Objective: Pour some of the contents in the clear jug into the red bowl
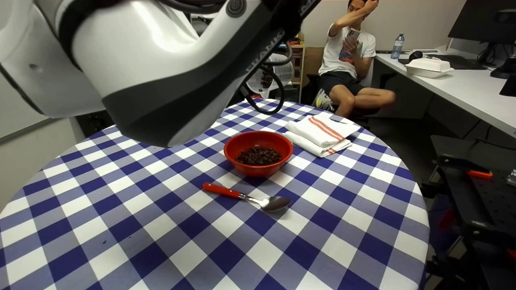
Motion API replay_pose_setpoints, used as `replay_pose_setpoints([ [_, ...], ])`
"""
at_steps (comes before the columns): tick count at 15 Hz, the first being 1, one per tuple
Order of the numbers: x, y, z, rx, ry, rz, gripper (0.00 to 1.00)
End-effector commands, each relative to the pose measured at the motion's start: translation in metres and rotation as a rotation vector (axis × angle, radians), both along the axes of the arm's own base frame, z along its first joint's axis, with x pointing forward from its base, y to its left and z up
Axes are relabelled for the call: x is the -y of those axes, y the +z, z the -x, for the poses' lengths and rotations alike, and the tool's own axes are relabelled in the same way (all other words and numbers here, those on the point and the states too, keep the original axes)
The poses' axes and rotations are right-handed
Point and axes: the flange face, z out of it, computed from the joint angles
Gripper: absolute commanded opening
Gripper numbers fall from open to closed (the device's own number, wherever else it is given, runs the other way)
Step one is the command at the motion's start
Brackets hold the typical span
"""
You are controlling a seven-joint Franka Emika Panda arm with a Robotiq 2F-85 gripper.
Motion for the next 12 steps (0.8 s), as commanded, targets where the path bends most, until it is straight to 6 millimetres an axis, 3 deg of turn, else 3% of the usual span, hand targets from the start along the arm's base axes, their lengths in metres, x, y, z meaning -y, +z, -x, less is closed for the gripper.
replay_pose_setpoints([
  [1,-0.014,0.002,-0.003,-0.037,0.017,0.083,0.06],
  [7,-0.029,0.001,-0.003,-0.08,0.068,0.17,0.06],
  [12,-0.029,0.001,-0.005,-0.117,0.08,0.207,0.06],
])
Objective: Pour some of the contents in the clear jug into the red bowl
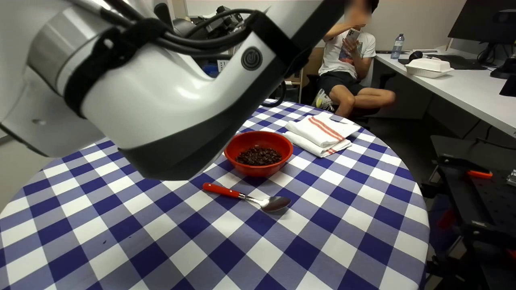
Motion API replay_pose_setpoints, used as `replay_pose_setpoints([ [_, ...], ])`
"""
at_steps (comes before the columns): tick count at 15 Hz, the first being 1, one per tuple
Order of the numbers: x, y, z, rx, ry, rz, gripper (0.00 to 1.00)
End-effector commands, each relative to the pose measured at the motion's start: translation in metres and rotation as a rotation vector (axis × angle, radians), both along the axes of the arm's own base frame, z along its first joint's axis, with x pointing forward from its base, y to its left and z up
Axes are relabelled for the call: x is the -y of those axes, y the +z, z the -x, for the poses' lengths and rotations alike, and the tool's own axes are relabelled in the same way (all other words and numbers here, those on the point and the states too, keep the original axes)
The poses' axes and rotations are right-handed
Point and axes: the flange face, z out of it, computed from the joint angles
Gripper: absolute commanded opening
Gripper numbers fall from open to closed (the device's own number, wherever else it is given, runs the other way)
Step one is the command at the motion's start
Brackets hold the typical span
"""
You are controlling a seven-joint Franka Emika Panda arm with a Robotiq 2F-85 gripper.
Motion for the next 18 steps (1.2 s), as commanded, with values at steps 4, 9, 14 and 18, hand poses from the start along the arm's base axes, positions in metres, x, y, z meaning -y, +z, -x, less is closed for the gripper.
replay_pose_setpoints([
  [4,-0.005,0.0,-0.002,-0.051,-0.011,0.062,0.06],
  [9,-0.004,-0.009,0.001,-0.093,-0.018,0.076,0.06],
  [14,-0.001,-0.03,0.006,-0.136,-0.025,0.079,0.06],
  [18,0.004,-0.05,0.008,-0.162,-0.025,0.084,0.06],
])
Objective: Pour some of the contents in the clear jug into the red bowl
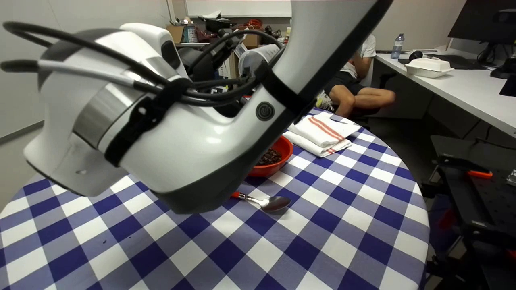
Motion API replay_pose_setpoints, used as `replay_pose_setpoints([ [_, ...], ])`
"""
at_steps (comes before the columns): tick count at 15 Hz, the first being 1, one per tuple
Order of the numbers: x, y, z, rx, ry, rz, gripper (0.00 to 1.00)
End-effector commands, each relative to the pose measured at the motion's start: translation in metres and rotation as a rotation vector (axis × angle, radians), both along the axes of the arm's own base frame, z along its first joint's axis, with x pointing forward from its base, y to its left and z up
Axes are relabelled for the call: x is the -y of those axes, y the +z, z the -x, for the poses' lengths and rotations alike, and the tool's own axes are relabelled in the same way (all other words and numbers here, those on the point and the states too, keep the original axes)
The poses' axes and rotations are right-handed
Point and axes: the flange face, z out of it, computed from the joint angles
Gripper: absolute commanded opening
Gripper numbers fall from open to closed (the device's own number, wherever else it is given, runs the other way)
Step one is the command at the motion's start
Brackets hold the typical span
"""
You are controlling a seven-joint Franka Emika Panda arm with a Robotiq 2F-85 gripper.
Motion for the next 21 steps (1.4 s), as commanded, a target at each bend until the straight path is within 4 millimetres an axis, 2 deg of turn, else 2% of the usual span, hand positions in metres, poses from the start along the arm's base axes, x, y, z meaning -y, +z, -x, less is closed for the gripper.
replay_pose_setpoints([
  [1,0.004,-0.014,0.002,-0.037,-0.017,0.027,0.06],
  [6,0.007,-0.029,0.005,-0.064,-0.016,0.043,0.06],
  [13,0.01,-0.032,0.004,-0.071,-0.022,0.036,0.06],
  [16,0.013,-0.029,0.001,-0.081,-0.049,-0.012,0.06],
  [21,0.027,-0.014,-0.01,-0.1,-0.133,-0.153,0.06],
])
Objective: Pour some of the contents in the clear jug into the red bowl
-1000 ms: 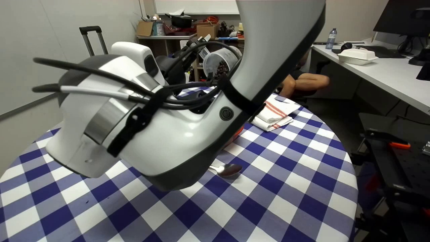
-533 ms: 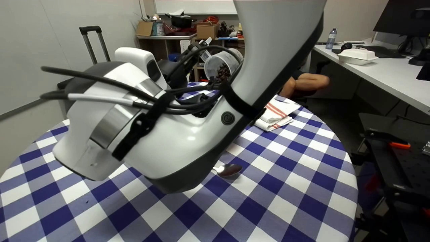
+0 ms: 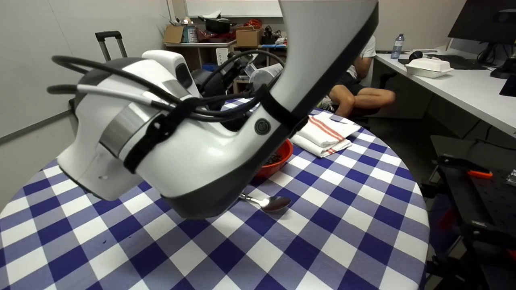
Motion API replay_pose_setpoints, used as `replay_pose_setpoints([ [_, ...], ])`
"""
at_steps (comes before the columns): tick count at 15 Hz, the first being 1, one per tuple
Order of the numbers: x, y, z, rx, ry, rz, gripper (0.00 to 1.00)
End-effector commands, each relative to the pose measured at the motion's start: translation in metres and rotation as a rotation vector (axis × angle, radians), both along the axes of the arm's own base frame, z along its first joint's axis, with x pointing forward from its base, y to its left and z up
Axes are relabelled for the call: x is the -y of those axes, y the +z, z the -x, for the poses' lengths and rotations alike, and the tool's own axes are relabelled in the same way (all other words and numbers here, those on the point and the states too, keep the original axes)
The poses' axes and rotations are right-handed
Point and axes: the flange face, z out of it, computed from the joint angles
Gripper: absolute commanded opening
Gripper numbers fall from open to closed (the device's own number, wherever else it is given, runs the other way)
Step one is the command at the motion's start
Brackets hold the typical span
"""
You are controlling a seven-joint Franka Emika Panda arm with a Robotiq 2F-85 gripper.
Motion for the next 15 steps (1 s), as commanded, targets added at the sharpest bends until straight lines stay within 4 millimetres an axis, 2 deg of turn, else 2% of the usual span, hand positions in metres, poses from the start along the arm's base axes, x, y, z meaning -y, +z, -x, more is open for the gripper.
replay_pose_setpoints([
  [1,0.011,0.021,-0.014,-0.005,-0.081,-0.119,0.06],
  [8,0.024,0.056,-0.031,0.026,-0.205,-0.429,0.06],
  [12,0.024,0.095,-0.042,0.074,-0.211,-0.618,0.06],
  [15,0.04,0.122,-0.051,0.136,-0.244,-0.749,0.06],
])
